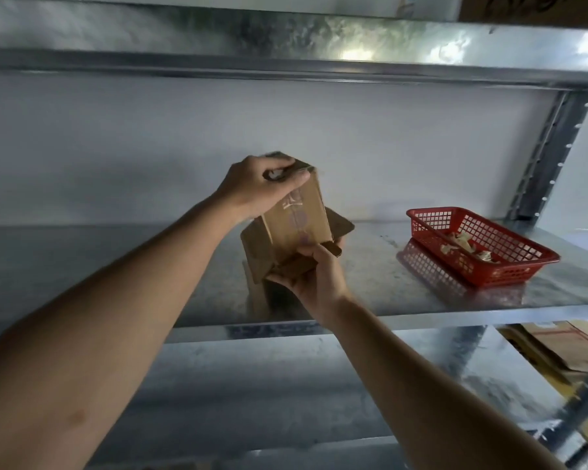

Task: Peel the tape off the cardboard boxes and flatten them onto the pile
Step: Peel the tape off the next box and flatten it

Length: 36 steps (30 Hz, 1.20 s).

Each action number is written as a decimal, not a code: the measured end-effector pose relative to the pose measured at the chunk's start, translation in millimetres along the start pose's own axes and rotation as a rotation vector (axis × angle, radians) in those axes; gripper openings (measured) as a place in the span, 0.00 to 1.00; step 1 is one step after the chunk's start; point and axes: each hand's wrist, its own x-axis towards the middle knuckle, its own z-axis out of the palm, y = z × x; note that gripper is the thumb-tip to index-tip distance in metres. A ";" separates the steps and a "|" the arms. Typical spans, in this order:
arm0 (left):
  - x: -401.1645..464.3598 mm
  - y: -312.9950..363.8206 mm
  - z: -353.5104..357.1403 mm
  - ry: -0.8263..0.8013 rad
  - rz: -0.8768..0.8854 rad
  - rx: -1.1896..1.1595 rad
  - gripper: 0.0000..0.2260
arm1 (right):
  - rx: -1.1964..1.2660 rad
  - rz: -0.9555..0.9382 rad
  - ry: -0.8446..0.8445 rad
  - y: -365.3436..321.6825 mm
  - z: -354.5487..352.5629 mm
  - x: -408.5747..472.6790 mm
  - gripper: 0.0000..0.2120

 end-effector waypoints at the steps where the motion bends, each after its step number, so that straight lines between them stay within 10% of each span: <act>1: 4.1 -1.2 3.3 -0.050 -0.017 0.000 0.28 | -0.017 0.026 0.037 -1.7 -2.6 -1.1 0.32; 9: 12.7 -1.8 39.3 -0.193 -0.014 -0.012 0.27 | -0.690 -0.100 0.529 -28.1 -32.0 -8.2 0.27; 18: -3.6 -1.6 63.8 -0.374 0.040 0.207 0.34 | -1.090 0.083 0.674 -48.6 -57.4 -19.4 0.40; 25: -20.5 -1.3 65.6 -0.470 0.001 0.229 0.29 | -1.437 -0.091 0.489 -63.4 -60.4 -25.5 0.53; 36: -13.7 0.1 57.3 -0.522 -0.032 0.174 0.16 | -1.193 -0.539 0.164 -87.8 -61.9 -32.2 0.15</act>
